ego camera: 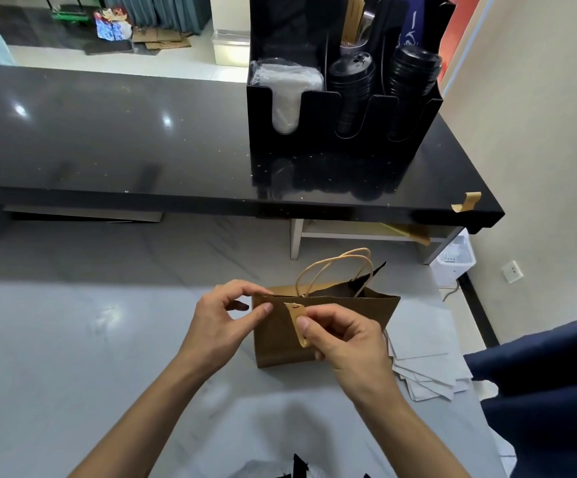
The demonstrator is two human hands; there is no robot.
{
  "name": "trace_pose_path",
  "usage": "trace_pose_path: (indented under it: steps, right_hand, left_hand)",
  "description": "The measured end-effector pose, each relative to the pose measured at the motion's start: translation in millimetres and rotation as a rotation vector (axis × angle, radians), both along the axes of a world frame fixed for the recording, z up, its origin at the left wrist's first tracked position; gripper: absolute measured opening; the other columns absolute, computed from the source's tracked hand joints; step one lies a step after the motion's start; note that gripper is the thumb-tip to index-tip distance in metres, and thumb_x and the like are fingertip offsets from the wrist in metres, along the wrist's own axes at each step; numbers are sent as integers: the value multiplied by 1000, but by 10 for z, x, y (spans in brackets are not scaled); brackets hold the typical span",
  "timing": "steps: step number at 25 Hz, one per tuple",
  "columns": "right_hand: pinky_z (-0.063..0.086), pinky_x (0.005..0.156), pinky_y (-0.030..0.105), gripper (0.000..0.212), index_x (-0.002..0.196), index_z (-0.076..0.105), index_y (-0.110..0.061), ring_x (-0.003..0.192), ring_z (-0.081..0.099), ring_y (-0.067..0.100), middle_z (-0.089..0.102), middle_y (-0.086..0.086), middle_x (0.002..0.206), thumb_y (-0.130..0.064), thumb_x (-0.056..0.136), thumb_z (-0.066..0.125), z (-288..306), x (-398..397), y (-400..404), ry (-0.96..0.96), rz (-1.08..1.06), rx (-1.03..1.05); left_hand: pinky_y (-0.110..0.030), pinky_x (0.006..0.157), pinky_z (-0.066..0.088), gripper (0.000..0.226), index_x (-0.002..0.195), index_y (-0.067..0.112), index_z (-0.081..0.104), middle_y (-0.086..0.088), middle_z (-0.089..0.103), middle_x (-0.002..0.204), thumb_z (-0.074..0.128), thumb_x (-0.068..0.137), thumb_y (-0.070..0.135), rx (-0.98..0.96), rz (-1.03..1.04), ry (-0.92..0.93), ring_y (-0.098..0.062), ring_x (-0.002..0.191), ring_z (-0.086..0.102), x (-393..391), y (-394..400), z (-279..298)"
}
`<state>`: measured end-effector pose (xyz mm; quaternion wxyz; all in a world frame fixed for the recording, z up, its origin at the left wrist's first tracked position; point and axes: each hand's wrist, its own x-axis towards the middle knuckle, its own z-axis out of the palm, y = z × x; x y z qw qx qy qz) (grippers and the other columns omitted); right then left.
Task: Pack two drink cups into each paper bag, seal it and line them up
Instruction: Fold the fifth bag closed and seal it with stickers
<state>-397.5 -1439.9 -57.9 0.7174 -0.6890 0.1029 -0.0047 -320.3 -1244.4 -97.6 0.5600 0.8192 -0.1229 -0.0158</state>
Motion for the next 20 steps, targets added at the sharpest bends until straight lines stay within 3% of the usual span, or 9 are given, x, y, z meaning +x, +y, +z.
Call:
trace_pose_path:
  steps: [4,9,12,17,20]
  right_hand:
    - [51,61,19,14,96,83,-33,69,65,5,77,-1,83,-31,82,79,-40,-1,235,11,-63,2]
    - [56,70,17,12,95,80,-35,85,71,6,77,-9,87,-27,86,79,-49,59,418,-22,-145,-27]
    - [58,72,21,15,96,73,-29,78,72,9,77,-6,83,-22,85,81,-83,90,450,-19,-212,-36]
    - [62,78,31,32,97,53,-16,83,74,25,77,2,85,-17,84,83,-132,112,447,2,-209,-53]
    - [62,77,31,34,90,48,-13,83,73,21,75,2,85,-19,85,82,-121,156,379,17,-210,-101]
  left_hand:
    - [-36,81,59,19,97,39,74,19,71,98,75,89,23,13,-8,-29,-12,102,64,-54,-9,0]
    - [-37,79,58,18,100,31,77,14,73,100,74,90,16,-8,-44,-56,-20,101,65,-78,-5,20]
    - [-35,79,58,17,100,33,78,16,74,100,76,89,19,2,-47,-54,-18,102,66,-76,22,34]
    - [-31,80,58,12,97,36,77,20,74,96,74,85,34,15,-58,-32,-11,99,68,-70,60,48]
    - [-27,80,58,16,98,35,77,18,74,96,77,87,23,4,-80,-38,-12,98,69,-53,60,48]
